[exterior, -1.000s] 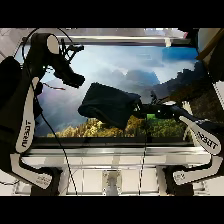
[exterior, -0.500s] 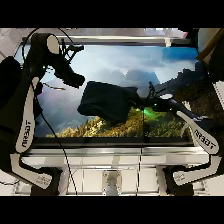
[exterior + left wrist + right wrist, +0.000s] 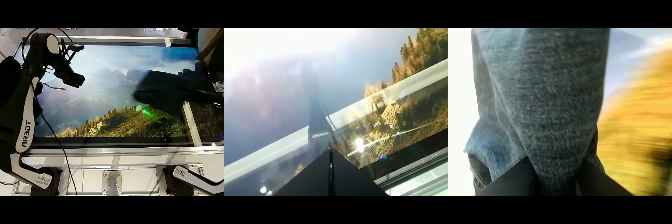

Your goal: Fold the clothes and pants, and hang the long-sleeved shirts on hangers.

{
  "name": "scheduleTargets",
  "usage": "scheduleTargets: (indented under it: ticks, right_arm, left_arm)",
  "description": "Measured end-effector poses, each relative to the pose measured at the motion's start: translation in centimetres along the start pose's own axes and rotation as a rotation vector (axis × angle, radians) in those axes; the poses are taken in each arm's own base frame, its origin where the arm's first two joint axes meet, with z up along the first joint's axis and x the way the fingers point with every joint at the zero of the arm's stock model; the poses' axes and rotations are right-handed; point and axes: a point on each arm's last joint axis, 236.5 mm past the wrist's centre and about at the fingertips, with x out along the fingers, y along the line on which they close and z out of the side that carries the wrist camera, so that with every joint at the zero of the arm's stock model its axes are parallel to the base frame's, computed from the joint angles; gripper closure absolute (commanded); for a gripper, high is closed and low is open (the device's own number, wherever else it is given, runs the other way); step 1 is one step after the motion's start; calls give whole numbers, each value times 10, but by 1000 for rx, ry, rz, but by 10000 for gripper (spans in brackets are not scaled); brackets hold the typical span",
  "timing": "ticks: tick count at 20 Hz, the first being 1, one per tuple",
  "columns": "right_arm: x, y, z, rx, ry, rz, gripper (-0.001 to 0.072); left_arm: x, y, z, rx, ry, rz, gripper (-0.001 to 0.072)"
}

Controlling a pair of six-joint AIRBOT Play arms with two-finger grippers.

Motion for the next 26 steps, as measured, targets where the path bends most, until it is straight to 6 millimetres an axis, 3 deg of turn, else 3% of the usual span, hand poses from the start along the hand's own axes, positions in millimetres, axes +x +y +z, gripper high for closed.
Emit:
scheduleTargets:
  ticks: [2,4,6,9,10,11,12,14,16,17,18,19,21,23,26]
  right_arm:
    - [-64,-77,16,83,-83,-162,673]
    - [-119,-143,6,172,-118,-296,673]
    - [-160,-199,-24,247,-96,-424,673]
    - [-208,-260,-82,368,-6,-612,660]
    - [-224,-276,-98,409,10,-670,526]
    - [-236,-286,-110,444,20,-709,299]
    - [-249,-294,-119,475,21,-748,206]
    - [-266,-299,-114,547,-47,-772,205]
    - [-274,-289,-82,595,-186,-717,240]
    - [-272,-275,-57,593,-268,-646,374]
    - [-264,-253,-30,559,-334,-549,582]
    - [-251,-223,-3,495,-373,-431,665]
    - [-212,-139,35,299,-349,-179,670]
    - [-165,-41,34,73,-209,58,670]
    - [-112,75,-11,-233,14,271,671]
  left_arm:
    - [0,1,3,0,-11,3,686]
    - [0,1,6,-6,-25,5,686]
    - [0,2,9,-17,-37,7,686]
    - [0,2,12,-33,-49,9,686]
    - [0,2,13,-33,-52,9,686]
    - [0,2,13,-34,-54,9,686]
    - [0,2,13,-36,-54,9,686]
    - [0,2,14,-37,-57,9,686]
    - [0,2,14,-39,-57,9,686]
    - [0,2,14,-39,-58,9,686]
    - [0,1,14,-39,-59,9,686]
    - [0,1,14,-39,-60,9,686]
    - [-1,0,15,-44,-63,6,687]
    - [-7,-4,15,-49,-77,6,687]
    - [-34,-15,14,-49,-135,6,687]
